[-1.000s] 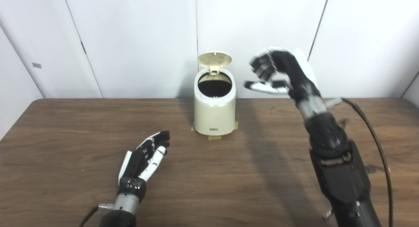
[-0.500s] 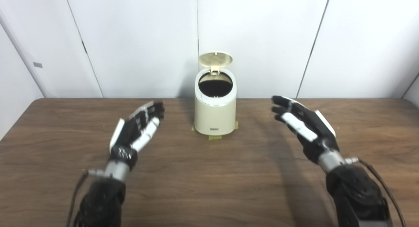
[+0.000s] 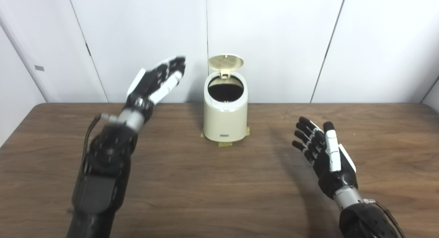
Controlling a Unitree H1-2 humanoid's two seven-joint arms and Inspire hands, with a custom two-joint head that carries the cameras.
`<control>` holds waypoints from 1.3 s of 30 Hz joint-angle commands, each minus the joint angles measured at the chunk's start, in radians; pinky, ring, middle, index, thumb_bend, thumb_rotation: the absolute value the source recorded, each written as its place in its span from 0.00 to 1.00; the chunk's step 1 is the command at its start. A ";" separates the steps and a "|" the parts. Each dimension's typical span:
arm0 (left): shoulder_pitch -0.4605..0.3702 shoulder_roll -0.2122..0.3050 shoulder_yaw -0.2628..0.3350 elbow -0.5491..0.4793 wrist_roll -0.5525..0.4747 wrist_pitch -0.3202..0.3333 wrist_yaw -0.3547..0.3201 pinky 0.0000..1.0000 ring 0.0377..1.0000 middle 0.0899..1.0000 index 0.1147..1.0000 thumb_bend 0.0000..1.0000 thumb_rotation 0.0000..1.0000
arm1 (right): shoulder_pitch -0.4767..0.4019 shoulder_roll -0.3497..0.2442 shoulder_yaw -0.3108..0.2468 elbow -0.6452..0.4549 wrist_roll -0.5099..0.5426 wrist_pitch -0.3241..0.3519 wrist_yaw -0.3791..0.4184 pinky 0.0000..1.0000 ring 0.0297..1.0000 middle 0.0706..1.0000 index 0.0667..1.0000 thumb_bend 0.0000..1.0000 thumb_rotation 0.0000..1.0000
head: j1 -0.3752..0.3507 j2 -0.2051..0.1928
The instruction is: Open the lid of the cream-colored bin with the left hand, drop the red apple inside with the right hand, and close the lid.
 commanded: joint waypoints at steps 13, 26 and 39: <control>-0.191 0.035 -0.101 0.164 0.120 -0.122 -0.049 0.81 0.86 0.87 0.88 0.42 0.65 | 0.003 0.053 0.023 -0.019 0.029 -0.058 -0.032 0.83 0.89 0.89 0.83 0.48 1.00 | -0.003 -0.008; -0.247 0.038 -0.168 0.220 0.228 -0.153 -0.073 0.84 0.91 0.88 0.88 0.39 0.64 | -0.003 0.050 0.021 0.015 0.061 -0.072 -0.024 0.75 0.85 0.86 0.81 0.50 1.00 | -0.007 -0.006; -0.240 0.062 -0.224 0.163 0.315 -0.169 -0.124 0.79 0.85 0.86 0.83 0.39 0.59 | -0.011 0.047 0.018 0.025 0.071 -0.061 -0.038 0.68 0.79 0.80 0.77 0.49 1.00 | -0.009 -0.008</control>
